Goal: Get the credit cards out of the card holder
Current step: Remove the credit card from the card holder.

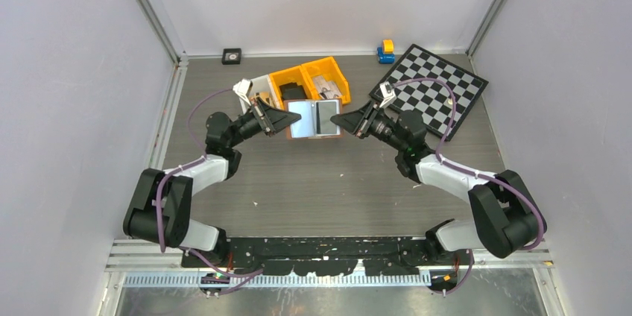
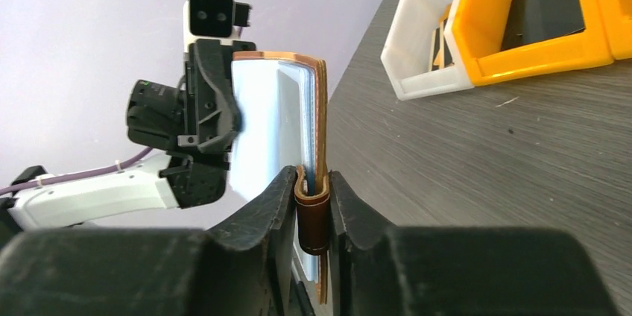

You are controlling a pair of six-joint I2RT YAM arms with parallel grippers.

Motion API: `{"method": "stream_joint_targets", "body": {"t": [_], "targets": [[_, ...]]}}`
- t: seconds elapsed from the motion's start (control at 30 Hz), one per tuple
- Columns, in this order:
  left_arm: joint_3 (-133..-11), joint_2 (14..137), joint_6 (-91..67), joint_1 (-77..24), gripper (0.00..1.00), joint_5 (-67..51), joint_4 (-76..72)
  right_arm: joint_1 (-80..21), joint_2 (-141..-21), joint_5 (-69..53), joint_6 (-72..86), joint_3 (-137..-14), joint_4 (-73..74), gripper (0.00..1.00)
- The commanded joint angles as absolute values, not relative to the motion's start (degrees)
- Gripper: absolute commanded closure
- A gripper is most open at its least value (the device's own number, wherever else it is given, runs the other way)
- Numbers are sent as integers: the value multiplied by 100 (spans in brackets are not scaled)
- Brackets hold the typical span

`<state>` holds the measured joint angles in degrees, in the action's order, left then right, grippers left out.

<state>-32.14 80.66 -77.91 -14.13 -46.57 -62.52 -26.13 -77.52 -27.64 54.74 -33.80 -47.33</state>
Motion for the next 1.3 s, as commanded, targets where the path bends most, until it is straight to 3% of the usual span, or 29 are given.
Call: {"method": "stream_joint_targets", "body": {"t": [0.0,0.37,0.5,0.67,0.77,0.9,1.0,1.07,1.27], "targets": [[-3430,8184,-7839,-1424,100,-4713,-6776,-2578,-7673,-2892,5556,-3319,-5271,79],[-3449,8448,-7726,-1415,100,-4662,-6459,-2560,-7666,-2869,5580,-3381,-5163,99],[-3354,8147,-7110,-1361,86,-4304,-5325,-2541,-7576,-2574,5433,-3390,-4656,100],[-3758,7262,-5362,-1336,64,-3328,-2134,-2524,-7411,-2075,5098,-3443,-3893,100],[-4043,6760,-4691,-1343,61,-2785,-973,-2520,-7356,-1838,4961,-3481,-3578,100],[-3850,6146,-4575,-1464,56,-2424,-1077,-2529,-7421,-1922,4959,-3572,-3497,99],[-3751,5923,-4491,-1817,56,-2487,-1505,-2530,-7527,-2151,5038,-3608,-3679,99],[-3845,5940,-4281,-2173,65,-2554,-1648,-2526,-7596,-2295,5107,-3598,-3833,99],[-4292,6672,-4107,-2733,75,-3129,-1753,-2527,-7636,-2516,5246,-3572,-4127,99]]}}
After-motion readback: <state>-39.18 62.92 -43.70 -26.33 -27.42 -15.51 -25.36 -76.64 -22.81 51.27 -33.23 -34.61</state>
